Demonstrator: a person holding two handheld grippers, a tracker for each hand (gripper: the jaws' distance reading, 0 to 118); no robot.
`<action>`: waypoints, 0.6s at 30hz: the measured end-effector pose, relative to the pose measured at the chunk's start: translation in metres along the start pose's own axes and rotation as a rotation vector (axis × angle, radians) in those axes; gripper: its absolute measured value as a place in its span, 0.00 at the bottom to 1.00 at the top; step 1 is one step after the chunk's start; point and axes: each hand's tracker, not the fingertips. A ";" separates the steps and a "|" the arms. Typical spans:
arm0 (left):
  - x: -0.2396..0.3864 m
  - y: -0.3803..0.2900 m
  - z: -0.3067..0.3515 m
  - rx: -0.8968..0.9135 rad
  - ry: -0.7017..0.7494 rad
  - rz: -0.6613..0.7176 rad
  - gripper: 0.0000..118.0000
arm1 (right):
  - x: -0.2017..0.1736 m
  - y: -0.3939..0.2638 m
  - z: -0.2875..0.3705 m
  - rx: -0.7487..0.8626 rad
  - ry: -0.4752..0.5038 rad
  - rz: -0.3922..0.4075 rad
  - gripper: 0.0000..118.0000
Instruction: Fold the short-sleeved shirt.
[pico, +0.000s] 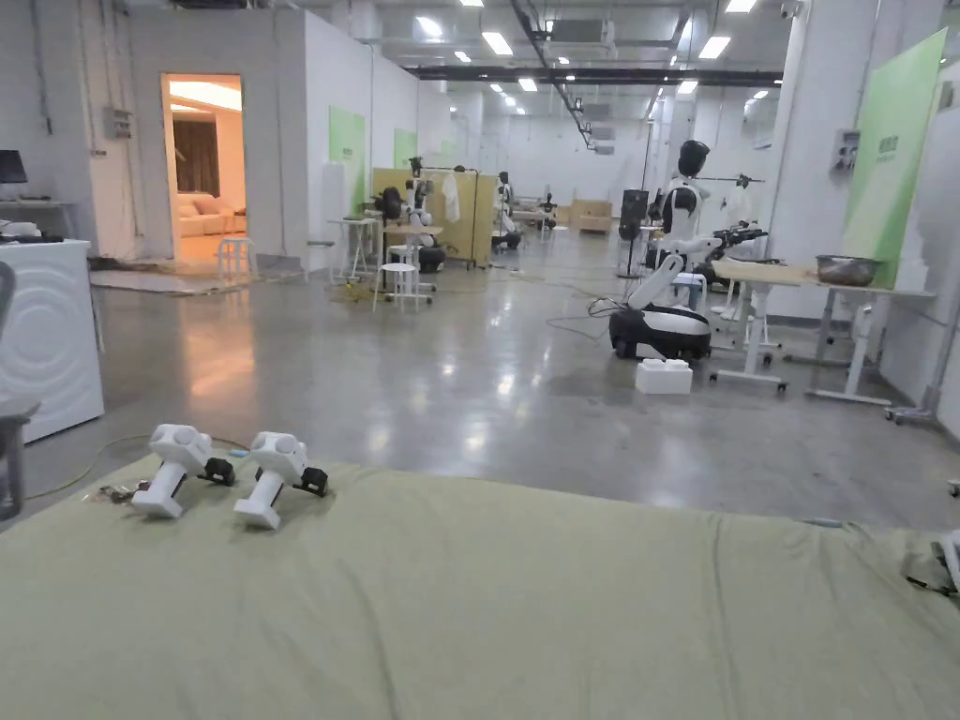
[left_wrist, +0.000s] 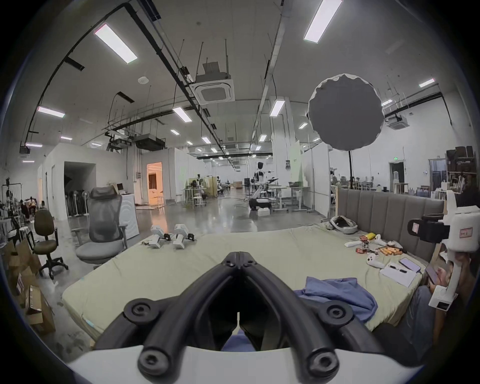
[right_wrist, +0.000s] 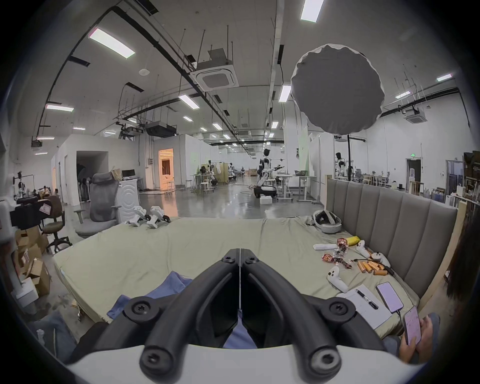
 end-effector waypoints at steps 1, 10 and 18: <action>0.001 0.000 -0.001 -0.005 0.001 0.002 0.01 | 0.000 0.000 0.000 -0.003 0.008 0.001 0.03; -0.025 0.010 -0.032 -0.211 -0.181 0.232 0.01 | -0.004 -0.012 -0.011 -0.066 0.016 0.019 0.03; -0.015 -0.022 -0.168 -0.445 -0.272 0.237 0.54 | 0.013 -0.049 -0.022 -0.215 -0.027 0.006 0.03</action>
